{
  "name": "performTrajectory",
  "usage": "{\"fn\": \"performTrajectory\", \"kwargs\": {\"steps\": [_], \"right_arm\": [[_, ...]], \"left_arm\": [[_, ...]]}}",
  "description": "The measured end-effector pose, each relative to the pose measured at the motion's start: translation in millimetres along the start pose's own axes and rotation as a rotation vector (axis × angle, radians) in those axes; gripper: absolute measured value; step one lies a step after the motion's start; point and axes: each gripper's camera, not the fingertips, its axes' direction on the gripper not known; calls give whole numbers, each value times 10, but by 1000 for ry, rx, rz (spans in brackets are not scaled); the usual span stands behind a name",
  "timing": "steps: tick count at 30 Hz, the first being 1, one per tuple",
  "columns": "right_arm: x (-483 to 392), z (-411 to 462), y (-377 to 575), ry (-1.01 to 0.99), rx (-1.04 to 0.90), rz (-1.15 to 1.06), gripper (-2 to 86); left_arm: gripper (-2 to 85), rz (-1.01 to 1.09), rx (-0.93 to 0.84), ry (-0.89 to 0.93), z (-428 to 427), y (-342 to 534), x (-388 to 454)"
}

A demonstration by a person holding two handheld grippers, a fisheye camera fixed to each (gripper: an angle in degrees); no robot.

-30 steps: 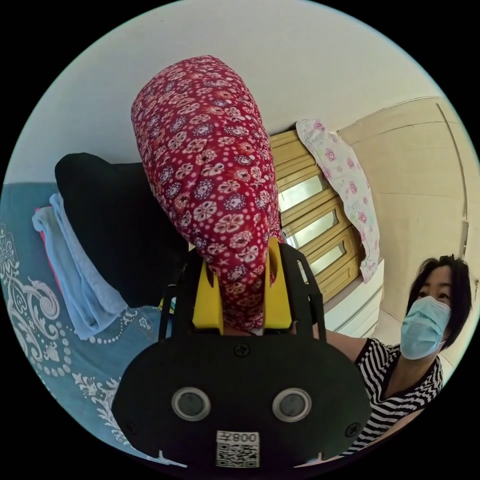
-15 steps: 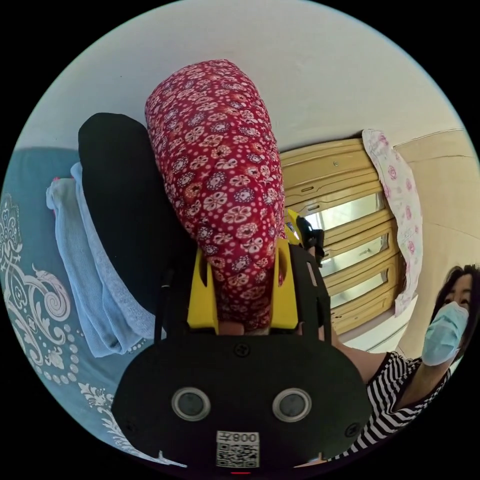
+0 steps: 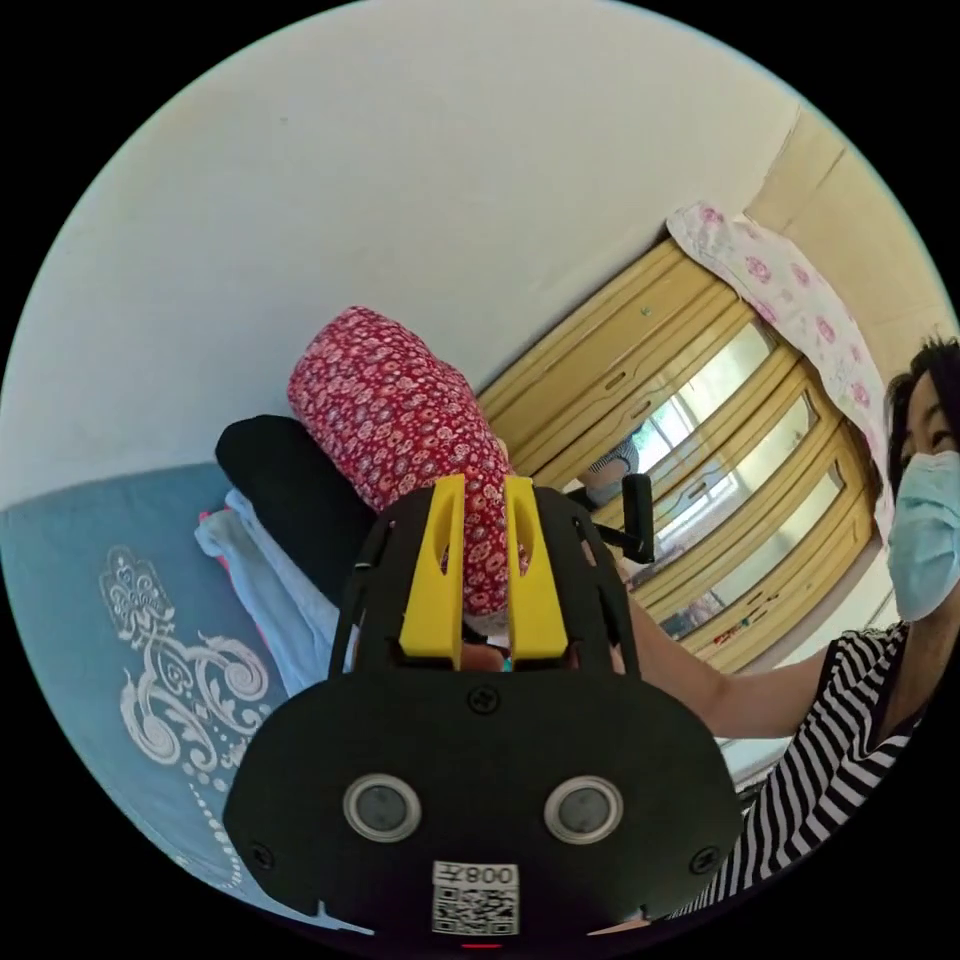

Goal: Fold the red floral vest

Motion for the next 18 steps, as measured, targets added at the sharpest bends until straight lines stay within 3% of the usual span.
{"fn": "performTrajectory", "kwargs": {"steps": [2, 8, 18], "right_arm": [[48, -8, 22, 14, 20, 22, 1], [169, -48, 129, -101, 69, 72, 2], [279, -494, 495, -248, 222, 88, 10]], "left_arm": [[32, 113, -125, -89, 452, -90, 39], [16, 110, -113, -181, 614, 54, 139], [69, 161, -77, -76, 389, 102, 275]]}}
